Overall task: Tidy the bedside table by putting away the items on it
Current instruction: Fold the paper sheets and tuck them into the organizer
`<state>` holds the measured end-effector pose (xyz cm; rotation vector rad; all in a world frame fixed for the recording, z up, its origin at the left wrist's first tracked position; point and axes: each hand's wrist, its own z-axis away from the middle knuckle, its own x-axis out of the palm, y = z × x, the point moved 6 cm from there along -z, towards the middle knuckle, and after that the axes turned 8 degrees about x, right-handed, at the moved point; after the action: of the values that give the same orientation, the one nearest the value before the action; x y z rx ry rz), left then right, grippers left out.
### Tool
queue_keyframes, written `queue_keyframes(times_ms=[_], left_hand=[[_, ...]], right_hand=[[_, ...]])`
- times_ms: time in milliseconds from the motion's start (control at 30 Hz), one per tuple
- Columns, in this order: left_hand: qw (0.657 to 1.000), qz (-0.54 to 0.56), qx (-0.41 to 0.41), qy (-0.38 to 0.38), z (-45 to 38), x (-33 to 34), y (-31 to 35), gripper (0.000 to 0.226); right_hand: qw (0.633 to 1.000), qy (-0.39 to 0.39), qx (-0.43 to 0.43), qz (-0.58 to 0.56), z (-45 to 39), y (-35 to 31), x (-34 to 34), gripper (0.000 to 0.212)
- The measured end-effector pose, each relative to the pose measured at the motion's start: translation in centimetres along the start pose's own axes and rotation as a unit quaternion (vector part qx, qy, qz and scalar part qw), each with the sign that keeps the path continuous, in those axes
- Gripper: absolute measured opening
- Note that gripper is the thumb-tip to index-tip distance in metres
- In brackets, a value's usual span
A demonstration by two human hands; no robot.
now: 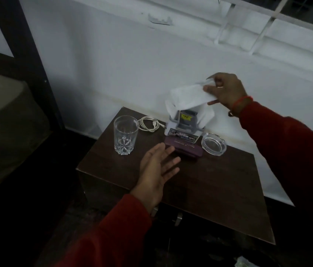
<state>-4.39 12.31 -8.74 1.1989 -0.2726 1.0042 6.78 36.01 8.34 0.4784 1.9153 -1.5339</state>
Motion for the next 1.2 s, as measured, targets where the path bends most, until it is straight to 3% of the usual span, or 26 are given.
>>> queue_keyframes(times_ms=[100, 167, 367, 567, 833, 1033, 1200], left_hand=[[1.0, -0.011, -0.005, 0.002, -0.2, -0.3, 0.0, 0.02], [1.0, -0.015, -0.005, 0.0, -0.3, -0.4, 0.0, 0.02], [1.0, -0.018, -0.004, -0.005, -0.7, -0.5, 0.2, 0.023], [0.999, -0.032, -0.009, -0.007, -0.3, -0.4, 0.2, 0.03], [0.998, -0.058, -0.025, -0.013, 0.1, -0.2, 0.1, 0.031], [0.997, -0.069, -0.03, -0.011, 0.0, -0.2, 0.2, 0.033], [0.997, -0.074, -0.032, -0.013, 0.0, -0.3, 0.4, 0.034]], right_hand=[[0.985, 0.027, -0.049, 0.165, -2.1, 0.2, 0.5, 0.022], [0.974, 0.03, -0.052, 0.217, -2.8, 0.9, 0.9, 0.023], [0.968, 0.025, -0.037, 0.246, -3.5, 2.7, 1.3, 0.02], [0.958, -0.026, -0.039, 0.284, -3.9, 2.6, 2.3, 0.017], [0.918, -0.016, -0.04, 0.395, -4.3, 2.0, 5.2, 0.021], [0.92, -0.045, -0.019, 0.388, -4.1, 3.4, 7.7, 0.022], [0.93, 0.03, -0.035, 0.365, -3.8, 3.2, 6.0, 0.028]])
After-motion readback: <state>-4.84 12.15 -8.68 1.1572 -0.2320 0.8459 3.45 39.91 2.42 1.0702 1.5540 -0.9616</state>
